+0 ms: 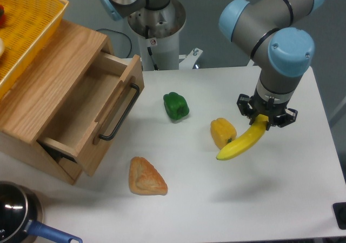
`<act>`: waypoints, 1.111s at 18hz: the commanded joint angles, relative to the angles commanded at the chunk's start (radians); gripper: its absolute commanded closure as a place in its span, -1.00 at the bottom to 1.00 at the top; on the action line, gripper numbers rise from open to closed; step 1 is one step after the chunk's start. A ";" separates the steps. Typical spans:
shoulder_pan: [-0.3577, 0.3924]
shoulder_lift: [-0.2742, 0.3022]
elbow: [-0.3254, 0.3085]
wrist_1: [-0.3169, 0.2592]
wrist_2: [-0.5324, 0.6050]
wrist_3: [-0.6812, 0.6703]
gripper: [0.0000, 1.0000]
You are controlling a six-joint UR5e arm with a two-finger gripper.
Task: Place the banana in the top drawer
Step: 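Lift the held yellow banana up and carry it toward the open drawer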
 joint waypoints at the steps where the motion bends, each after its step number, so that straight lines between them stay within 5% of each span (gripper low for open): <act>1: -0.003 0.002 -0.006 0.000 0.002 -0.002 0.71; 14: -0.049 0.173 -0.008 -0.224 0.034 -0.015 0.71; 20: -0.098 0.215 -0.017 -0.247 0.028 -0.080 0.73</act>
